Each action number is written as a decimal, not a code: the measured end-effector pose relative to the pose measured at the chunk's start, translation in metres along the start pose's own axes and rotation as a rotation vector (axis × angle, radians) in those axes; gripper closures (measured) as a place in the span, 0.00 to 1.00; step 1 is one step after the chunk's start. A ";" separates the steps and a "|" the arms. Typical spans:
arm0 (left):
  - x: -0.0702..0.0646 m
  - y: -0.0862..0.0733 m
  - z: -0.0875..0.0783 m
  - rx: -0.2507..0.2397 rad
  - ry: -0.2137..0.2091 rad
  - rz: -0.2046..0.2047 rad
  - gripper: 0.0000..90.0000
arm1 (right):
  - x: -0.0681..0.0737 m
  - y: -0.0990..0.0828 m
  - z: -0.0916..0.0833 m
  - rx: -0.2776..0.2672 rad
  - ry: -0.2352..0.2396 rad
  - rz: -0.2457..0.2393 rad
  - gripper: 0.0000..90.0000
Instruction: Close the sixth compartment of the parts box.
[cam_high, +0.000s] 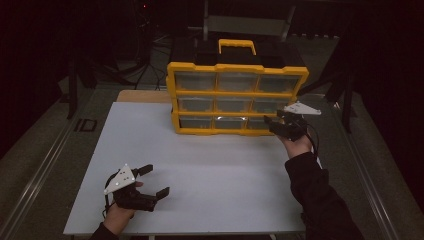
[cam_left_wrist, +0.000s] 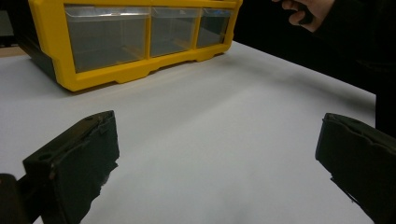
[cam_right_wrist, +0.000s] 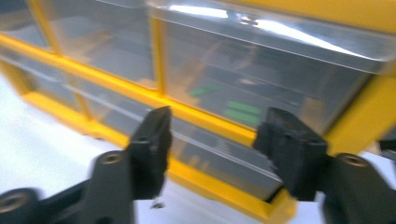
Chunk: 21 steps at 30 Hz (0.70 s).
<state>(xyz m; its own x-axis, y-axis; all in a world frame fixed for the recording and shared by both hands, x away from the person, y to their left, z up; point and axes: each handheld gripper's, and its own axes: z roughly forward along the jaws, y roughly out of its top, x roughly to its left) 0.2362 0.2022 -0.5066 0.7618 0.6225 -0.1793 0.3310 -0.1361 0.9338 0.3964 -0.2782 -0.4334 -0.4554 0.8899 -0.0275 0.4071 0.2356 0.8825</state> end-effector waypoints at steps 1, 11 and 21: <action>0.000 0.000 0.000 0.000 0.000 -0.001 0.00 | 0.002 0.000 0.000 -0.001 0.011 -0.005 0.36; -0.001 0.000 -0.001 0.001 -0.004 0.000 0.00 | 0.009 -0.001 -0.007 -0.040 0.170 -0.009 0.11; -0.002 0.000 -0.002 0.003 -0.004 0.005 0.00 | 0.016 -0.008 -0.023 -0.128 0.309 -0.087 0.15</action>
<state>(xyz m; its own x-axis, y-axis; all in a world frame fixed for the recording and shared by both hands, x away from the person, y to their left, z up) 0.2338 0.2028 -0.5058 0.7656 0.6188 -0.1760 0.3291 -0.1417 0.9336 0.3677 -0.2751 -0.4299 -0.7101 0.7038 0.0212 0.2628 0.2370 0.9353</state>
